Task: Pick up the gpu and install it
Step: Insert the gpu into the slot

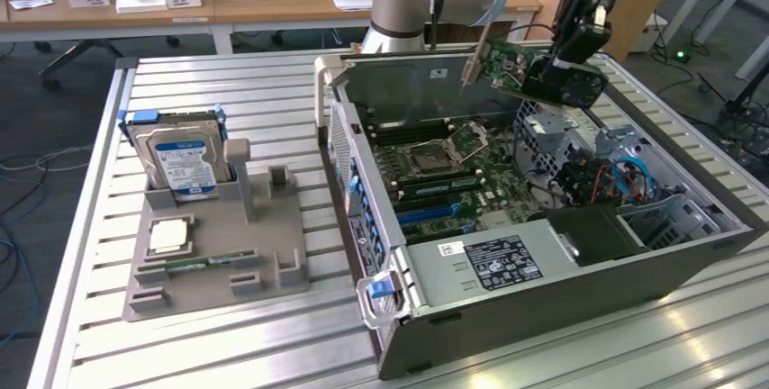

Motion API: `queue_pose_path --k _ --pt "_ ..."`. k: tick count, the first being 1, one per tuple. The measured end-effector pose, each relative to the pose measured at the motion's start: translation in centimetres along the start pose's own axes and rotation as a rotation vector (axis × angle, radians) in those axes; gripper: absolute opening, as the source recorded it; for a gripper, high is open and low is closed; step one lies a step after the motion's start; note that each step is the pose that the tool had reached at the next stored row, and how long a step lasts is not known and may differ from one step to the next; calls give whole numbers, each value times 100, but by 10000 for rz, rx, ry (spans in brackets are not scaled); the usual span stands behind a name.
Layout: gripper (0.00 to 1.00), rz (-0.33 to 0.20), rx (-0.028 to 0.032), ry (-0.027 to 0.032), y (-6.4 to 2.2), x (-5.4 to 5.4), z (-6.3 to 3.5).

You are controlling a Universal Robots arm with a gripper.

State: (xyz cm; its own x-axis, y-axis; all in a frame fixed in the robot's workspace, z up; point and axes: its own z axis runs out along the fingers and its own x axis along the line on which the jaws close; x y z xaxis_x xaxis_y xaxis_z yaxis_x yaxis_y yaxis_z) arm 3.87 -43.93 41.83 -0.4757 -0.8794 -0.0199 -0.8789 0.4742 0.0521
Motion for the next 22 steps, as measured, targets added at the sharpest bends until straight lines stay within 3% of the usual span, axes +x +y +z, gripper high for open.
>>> queue_pose_path --k 22 --pt "26 -3979 -78 208 0 0 3"
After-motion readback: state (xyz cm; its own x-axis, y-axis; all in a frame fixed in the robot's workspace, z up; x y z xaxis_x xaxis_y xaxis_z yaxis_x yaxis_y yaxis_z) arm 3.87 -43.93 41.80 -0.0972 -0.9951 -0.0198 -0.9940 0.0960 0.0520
